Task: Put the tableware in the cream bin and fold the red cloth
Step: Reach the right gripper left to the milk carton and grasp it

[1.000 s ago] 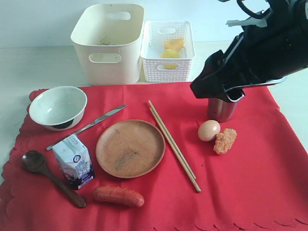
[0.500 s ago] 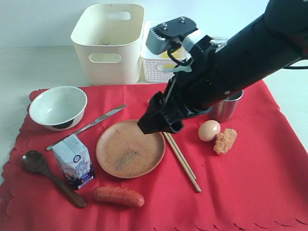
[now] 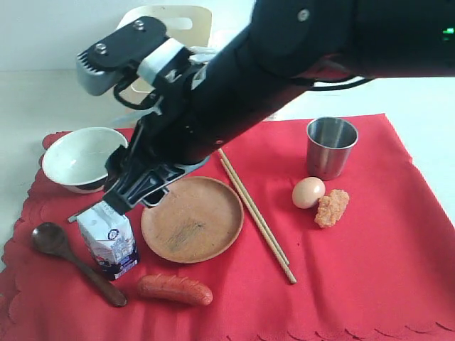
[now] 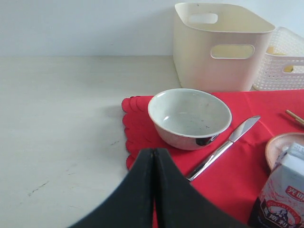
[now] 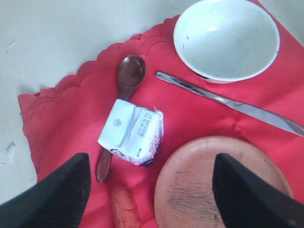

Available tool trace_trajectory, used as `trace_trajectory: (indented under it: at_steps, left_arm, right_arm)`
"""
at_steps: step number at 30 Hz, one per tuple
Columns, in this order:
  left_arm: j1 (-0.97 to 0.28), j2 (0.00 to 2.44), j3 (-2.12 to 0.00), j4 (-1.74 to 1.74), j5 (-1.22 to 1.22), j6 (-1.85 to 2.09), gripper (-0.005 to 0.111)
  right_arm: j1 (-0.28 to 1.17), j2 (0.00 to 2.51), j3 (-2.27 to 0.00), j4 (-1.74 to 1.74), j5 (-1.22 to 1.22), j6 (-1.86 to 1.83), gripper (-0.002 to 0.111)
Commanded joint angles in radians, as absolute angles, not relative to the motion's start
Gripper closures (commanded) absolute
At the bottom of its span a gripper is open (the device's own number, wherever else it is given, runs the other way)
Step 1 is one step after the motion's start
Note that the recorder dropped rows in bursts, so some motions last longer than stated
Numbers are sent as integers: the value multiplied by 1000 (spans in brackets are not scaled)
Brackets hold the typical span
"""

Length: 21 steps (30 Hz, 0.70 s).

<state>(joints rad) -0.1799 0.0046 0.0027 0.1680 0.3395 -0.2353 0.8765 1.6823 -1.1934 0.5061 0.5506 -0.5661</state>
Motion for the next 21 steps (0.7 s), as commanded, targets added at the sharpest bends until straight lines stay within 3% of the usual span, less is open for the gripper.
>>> trace_trajectory:
  at_steps: [1,9,21]
  left_arm:
    - [-186,0,0,171,328,-239,105]
    - [-186,0,0,171,328,-239,105]
    - [-186,0,0,171,328,-239,105]
  right_arm:
    - [942,1761,-1290,292,595,-377,35]
    - [1001,1886,-1421,248,651,-305,23]
    - [1001,2029,-1523,243,706,-203,19]
